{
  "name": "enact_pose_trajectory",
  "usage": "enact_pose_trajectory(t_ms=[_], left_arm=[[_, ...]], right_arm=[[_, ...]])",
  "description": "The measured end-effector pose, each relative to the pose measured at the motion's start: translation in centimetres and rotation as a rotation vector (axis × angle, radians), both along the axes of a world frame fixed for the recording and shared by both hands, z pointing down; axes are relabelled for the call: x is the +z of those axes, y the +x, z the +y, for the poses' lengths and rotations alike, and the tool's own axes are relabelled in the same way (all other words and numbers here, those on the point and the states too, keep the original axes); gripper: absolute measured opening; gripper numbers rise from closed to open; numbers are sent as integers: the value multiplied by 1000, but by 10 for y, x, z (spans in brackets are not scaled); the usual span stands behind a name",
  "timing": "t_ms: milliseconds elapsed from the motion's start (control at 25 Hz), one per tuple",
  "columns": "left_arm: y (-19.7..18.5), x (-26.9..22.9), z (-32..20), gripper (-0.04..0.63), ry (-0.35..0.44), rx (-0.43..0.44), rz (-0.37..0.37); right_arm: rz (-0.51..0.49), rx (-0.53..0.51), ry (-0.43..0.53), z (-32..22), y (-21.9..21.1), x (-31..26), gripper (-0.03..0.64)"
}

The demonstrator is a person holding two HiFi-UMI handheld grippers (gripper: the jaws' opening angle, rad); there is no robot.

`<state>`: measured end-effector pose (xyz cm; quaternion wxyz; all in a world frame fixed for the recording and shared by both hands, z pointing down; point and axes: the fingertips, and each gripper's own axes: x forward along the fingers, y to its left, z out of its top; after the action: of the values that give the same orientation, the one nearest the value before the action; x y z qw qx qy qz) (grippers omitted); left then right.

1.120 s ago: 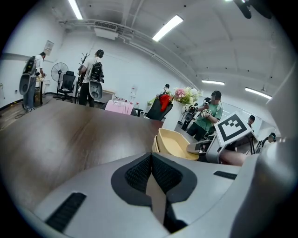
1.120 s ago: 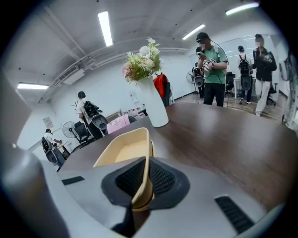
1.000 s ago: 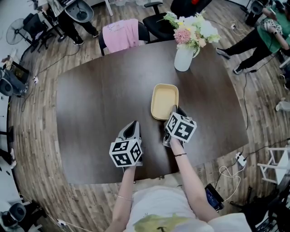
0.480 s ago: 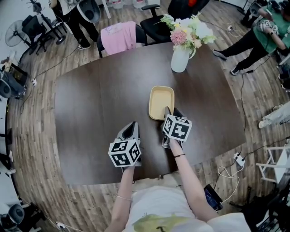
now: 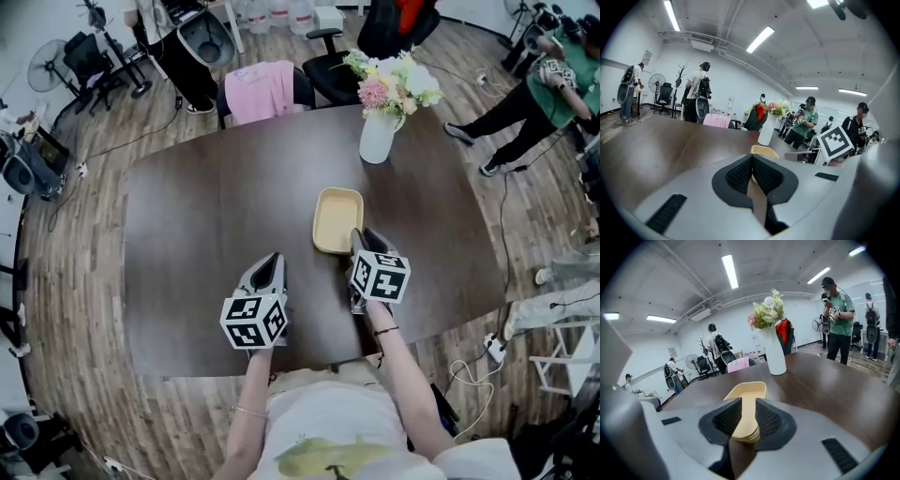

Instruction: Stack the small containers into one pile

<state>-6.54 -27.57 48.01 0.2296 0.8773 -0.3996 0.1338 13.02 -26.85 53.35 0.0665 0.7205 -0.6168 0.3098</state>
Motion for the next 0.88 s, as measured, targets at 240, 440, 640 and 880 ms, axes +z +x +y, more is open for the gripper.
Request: enact_pose_trajectory(t_ms=[240, 440, 640, 880], left_arm=[[-11, -26, 13, 25, 90, -16, 5], [-17, -48, 20, 25, 187, -37, 13], [-23, -74, 25, 25, 276, -51, 9], [-27, -99, 26, 25, 351, -94, 17]], right_arm=[[45, -181, 103, 11, -17, -36, 38], [25, -306, 225, 24, -29, -65, 29], [-15, -376, 361, 36, -37, -103, 21], [-34, -393, 472, 42, -30, -141, 21]])
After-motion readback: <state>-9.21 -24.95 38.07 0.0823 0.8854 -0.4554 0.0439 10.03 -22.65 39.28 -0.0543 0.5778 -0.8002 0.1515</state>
